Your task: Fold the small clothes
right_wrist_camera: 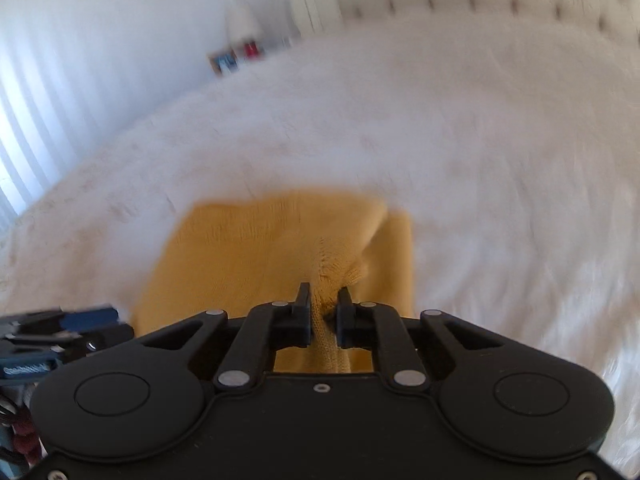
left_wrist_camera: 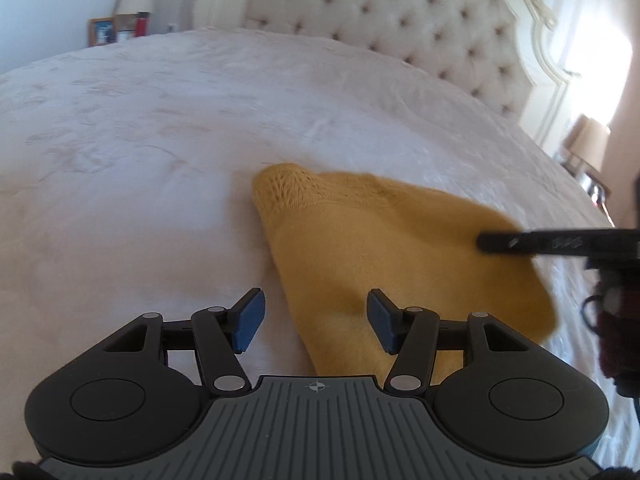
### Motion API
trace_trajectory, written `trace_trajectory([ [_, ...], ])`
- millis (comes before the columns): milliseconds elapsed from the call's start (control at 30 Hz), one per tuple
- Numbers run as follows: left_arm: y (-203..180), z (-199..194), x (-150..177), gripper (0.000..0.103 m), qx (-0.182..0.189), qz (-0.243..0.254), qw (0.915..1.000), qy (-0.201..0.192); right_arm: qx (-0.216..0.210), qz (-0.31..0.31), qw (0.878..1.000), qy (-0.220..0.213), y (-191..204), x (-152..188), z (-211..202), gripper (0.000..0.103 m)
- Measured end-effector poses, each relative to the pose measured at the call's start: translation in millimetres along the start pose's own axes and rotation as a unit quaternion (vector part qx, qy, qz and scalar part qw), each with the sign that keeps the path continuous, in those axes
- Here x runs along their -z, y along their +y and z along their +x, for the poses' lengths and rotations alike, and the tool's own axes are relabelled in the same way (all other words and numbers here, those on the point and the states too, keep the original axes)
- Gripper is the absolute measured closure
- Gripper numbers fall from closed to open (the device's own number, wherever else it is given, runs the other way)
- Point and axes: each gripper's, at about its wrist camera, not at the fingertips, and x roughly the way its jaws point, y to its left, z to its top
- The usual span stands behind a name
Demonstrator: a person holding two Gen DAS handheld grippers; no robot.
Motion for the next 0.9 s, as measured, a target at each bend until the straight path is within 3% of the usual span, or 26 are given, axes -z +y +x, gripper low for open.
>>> trace_trajectory([
  [100,-7.8,15.4,7.3,0.048,0.010,0.015,0.9992,0.035,-0.002,0.032,0.999,0.009,-15.4,12.5,11.1,0.060],
  [267,-7.1,19.6,18.5,0.044,-0.009,0.054,0.9965,0.064,0.027,0.028,0.999,-0.033,-16.8,19.7,-9.0,0.046],
  [400,-9.3,3.8,0.9,0.043,-0.030,0.066,0.9973,0.013,0.042,-0.020,0.996,-0.077,-4.2,12.9,-20.5,0.035],
  [500,-8.0,11.3,-19.0,0.030,-0.063,0.067,0.9957,-0.015,0.037,-0.045,0.995,-0.080,6.1,4.6,-12.5,0.025],
  [633,-3.4,38.8,-44.3,0.030,-0.098,0.054,0.9935,-0.021,0.042,-0.052,0.995,-0.072,11.2,-3.1,9.8,0.024],
  [800,10.9,84.4,-57.4,0.023,-0.129,0.042,0.9905,0.019,0.076,-0.012,0.997,-0.028,-11.0,-2.1,33.7,0.024],
  [867,17.5,97.9,-54.4,0.005,-0.137,0.046,0.9888,0.039,0.084,-0.002,0.996,-0.013,-24.0,4.6,38.2,0.023],
  [900,22.1,99.9,-53.3,0.001,-0.137,0.038,0.9891,0.038,0.078,0.007,0.997,-0.014,-29.6,7.7,37.0,0.022],
])
